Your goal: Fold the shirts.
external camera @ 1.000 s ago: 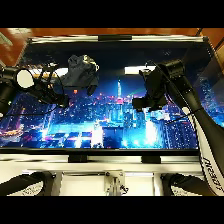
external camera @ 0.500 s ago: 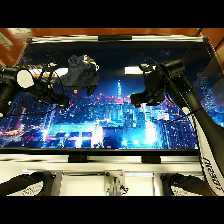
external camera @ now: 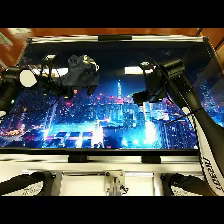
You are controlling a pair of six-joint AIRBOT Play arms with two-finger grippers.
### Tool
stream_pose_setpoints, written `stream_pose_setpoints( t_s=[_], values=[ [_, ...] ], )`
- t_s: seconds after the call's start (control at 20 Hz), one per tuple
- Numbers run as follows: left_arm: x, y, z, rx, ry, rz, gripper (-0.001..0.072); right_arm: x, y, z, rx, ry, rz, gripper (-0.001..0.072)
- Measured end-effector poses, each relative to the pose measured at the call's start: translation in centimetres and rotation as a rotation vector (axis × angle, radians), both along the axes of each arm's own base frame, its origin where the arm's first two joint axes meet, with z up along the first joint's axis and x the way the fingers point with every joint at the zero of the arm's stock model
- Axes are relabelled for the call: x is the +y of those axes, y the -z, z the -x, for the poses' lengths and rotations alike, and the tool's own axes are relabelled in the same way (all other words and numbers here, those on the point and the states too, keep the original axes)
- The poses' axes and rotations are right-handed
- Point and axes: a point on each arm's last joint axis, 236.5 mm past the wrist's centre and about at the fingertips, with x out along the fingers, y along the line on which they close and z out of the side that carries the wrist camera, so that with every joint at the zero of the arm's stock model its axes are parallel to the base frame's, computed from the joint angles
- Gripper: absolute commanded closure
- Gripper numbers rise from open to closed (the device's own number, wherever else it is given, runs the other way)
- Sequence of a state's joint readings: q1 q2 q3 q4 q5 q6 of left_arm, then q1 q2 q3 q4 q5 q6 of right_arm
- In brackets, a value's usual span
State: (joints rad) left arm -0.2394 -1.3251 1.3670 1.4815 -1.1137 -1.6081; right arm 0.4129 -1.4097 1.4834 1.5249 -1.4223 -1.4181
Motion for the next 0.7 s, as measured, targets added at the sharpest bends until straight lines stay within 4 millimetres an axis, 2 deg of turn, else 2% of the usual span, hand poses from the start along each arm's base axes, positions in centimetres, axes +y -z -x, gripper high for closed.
stream_pose_setpoints(
  t_s=[0.2,0.35,0.5,0.6,0.65,0.7],
  values=[
    [2.2,1.8,-7.0,-0.041,-0.126,0.034,-0.0013,0.3,-0.2,-0.6,-0.025,-0.002,-0.013,0.0129],
    [2.7,5.8,-11.4,-0.01,-0.169,0.065,-0.0013,0.6,-0.2,-0.8,-0.034,-0.003,-0.025,0.0129],
    [2.2,10.0,-14.3,0.005,-0.189,0.1,-0.0013,0.9,-0.4,-1.2,-0.054,-0.004,-0.037,0.0129],
    [1.9,11.8,-15.8,-0.012,-0.202,0.122,-0.0013,1.1,-0.5,-1.7,-0.074,-0.004,-0.046,0.0129],
    [1.8,12.5,-16.4,-0.024,-0.207,0.128,0.0081,1.2,-0.6,-1.9,-0.085,-0.005,-0.051,0.0129],
    [1.7,12.7,-17.2,-0.047,-0.213,0.138,0.0324,1.3,-0.7,-2.1,-0.093,-0.005,-0.055,0.0129]
  ],
)
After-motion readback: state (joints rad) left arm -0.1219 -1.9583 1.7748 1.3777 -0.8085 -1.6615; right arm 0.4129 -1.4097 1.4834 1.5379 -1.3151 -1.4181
